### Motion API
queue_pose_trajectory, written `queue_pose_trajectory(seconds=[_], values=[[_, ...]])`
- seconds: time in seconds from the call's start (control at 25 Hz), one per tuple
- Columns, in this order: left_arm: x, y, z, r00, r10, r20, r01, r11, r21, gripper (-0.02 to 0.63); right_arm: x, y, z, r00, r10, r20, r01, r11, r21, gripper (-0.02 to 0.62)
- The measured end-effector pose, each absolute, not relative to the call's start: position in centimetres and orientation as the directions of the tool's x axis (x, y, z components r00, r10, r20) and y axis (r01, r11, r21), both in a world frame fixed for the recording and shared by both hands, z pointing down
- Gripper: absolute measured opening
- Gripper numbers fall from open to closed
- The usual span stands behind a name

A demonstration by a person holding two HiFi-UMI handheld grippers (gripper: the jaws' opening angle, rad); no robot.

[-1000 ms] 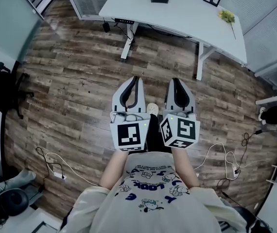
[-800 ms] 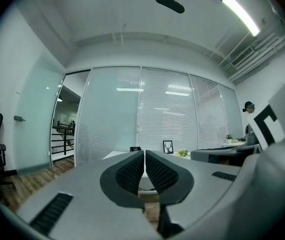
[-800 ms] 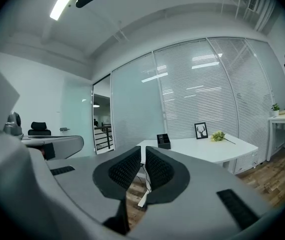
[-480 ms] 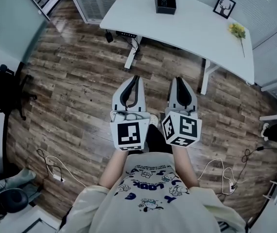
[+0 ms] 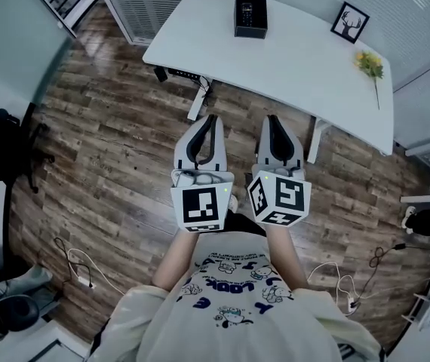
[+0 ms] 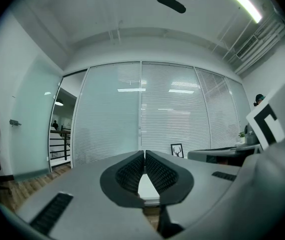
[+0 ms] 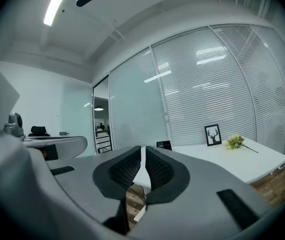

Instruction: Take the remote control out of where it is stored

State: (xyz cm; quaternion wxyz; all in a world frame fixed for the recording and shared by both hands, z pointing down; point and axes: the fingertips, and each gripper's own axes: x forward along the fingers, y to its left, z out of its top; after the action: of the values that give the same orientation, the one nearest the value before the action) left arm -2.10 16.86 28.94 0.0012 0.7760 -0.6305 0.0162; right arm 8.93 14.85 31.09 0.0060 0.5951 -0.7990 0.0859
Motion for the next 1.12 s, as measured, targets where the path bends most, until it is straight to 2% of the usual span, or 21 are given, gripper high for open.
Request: queue_pose_trajectory(seconds=[0.68, 1.12], values=[[0.3, 5.6, 30.7, 0.223, -0.974, 0.049, -0.975, -0.223, 0.008, 0.023, 10.9, 4.4, 33.3, -0.284, -0.947, 0.153, -0.955, 0.265, -0.131, 0.049], [0.4, -5.6, 32.0, 0.24, -0.968, 0.07, -0.971, -0.24, 0.018, 0.023, 11.4, -6.6, 34.0, -0.264, -0.951, 0.159, -0.962, 0.247, -0.115, 0.049]])
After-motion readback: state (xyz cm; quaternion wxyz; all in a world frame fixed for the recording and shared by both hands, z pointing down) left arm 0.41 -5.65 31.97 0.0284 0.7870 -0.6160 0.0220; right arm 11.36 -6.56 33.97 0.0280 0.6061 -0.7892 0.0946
